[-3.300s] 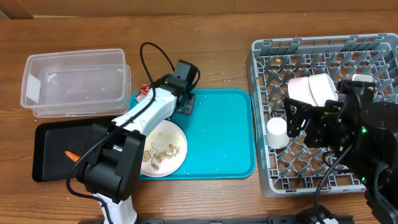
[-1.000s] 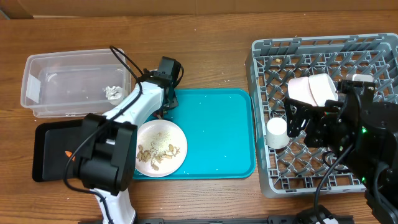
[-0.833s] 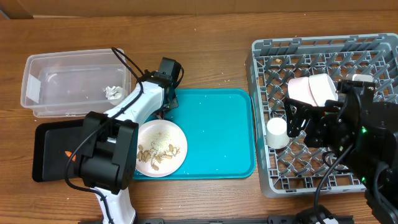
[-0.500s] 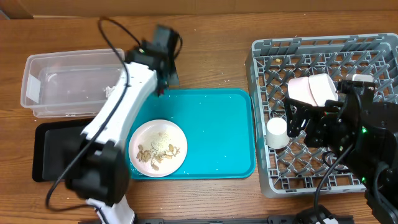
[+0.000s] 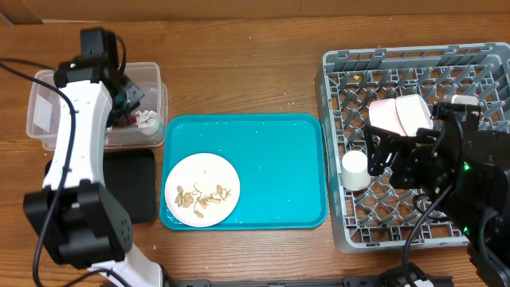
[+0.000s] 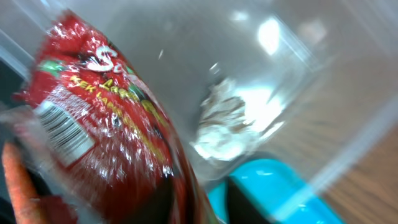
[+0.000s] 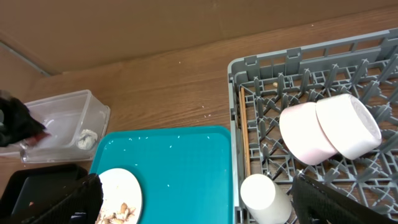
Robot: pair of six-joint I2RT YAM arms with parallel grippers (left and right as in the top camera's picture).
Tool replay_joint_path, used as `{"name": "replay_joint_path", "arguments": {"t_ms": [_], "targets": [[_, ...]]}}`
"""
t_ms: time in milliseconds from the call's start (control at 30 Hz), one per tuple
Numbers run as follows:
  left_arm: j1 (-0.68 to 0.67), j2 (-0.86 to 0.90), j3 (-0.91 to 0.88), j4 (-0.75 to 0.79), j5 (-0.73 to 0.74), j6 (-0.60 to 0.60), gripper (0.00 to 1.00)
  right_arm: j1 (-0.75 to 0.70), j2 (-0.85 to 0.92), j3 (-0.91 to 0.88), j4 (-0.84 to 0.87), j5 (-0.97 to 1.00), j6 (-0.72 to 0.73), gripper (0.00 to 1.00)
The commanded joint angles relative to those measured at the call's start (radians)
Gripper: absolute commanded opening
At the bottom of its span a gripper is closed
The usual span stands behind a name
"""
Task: Sort waste into correct bins and load items into the dishwasher
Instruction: 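Drop the red wrapper into the clear plastic bin, then grasp the rim of the white plate with the left gripper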
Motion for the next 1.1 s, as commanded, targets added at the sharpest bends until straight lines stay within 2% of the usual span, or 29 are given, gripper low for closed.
{"name": "replay_joint_path", "arguments": {"t_ms": [0, 100, 233, 367, 533, 633, 733, 867, 1067], "targets": [[0.013, 0.016, -0.005, -0.002, 0.096, 0.08, 0.55, 0.004, -0.002, 0.013, 0.005, 0.002, -0.002, 1.0], [0.013, -0.002, 0.05, -0.051, 0.153, 0.159, 0.57, 0.004, -0.002, 0.013, 0.005, 0.002, -0.002, 1.0], [-0.037, -0.035, 0.158, -0.152, 0.228, 0.255, 0.51, 0.004, -0.002, 0.013, 0.005, 0.002, -0.002, 1.0], [-0.166, -0.097, 0.194, -0.221, 0.212, 0.324, 0.52, 0.004, -0.002, 0.013, 0.005, 0.002, -0.002, 1.0], [-0.41, -0.103, 0.179, -0.312, 0.138, 0.321, 0.55, 0.004, -0.002, 0.013, 0.005, 0.002, -0.002, 1.0], [-0.554, -0.096, 0.109, -0.318, 0.074, 0.289, 0.56, 0.004, -0.002, 0.013, 0.005, 0.002, -0.002, 1.0], [-0.657, -0.095, -0.008, -0.286, 0.01, 0.188, 0.52, 0.004, -0.002, 0.013, 0.005, 0.002, -0.002, 1.0], [-0.753, -0.095, -0.188, -0.197, 0.004, 0.094, 0.4, 0.004, -0.002, 0.013, 0.005, 0.002, -0.002, 1.0], [-0.838, -0.094, -0.422, -0.007, -0.013, 0.049, 0.41, 0.004, -0.002, 0.013, 0.005, 0.002, -0.002, 1.0]]}}
